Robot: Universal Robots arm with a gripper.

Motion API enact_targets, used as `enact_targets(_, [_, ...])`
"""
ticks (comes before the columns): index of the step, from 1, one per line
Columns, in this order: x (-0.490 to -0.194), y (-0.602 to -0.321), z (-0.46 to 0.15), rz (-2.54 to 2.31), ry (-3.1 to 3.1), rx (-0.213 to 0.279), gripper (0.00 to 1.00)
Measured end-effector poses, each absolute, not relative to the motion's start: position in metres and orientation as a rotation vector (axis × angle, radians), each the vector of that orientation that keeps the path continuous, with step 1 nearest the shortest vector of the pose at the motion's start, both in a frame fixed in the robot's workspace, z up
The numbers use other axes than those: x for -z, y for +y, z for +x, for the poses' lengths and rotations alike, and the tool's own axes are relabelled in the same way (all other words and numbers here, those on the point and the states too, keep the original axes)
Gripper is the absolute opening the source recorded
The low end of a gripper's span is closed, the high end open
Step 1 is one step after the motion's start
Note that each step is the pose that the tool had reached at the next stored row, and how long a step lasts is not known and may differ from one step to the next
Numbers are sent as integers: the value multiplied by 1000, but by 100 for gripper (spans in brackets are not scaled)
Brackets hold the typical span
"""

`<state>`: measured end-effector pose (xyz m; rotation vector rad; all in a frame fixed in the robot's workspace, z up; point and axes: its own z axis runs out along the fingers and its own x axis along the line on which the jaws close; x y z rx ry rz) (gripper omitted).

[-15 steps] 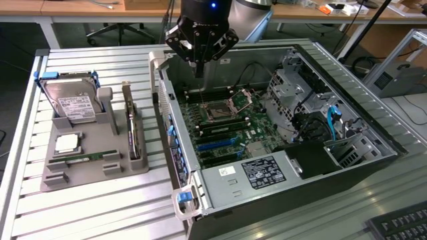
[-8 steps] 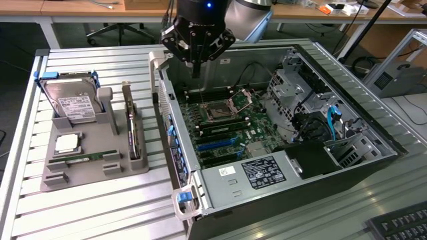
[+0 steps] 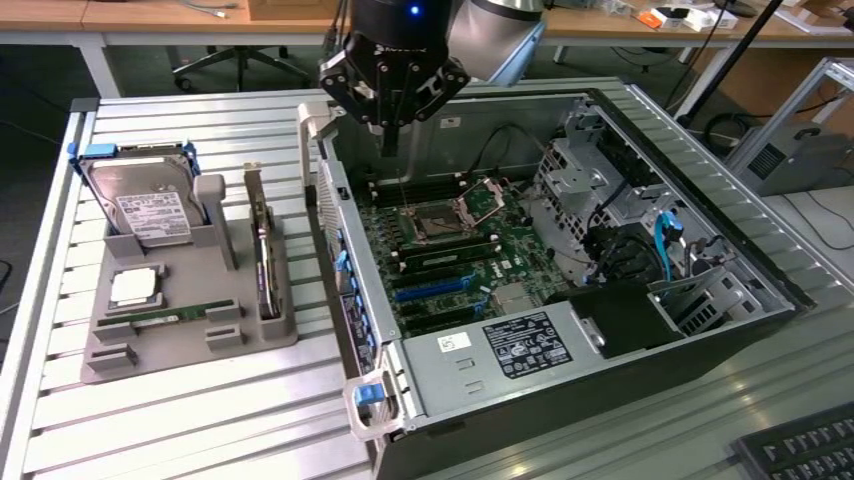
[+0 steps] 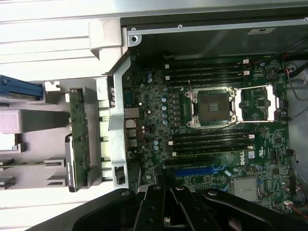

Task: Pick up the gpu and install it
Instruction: 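Reach for the gpu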

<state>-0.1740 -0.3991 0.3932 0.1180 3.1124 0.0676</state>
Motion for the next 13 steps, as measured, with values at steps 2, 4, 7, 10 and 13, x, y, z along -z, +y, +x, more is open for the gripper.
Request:
enact_targets(2, [-393,-399,-174,118,3113,-68,10])
enact_targets(4, [-393,-399,-175,118,3113,-68,10])
enact_targets(7, [-393,-399,-175,118,3112,-68,10])
enact_targets(10, [-393,-399,-176,118,3113,-68,10])
enact_targets(13, [-393,-399,-177,118,3112,-68,10])
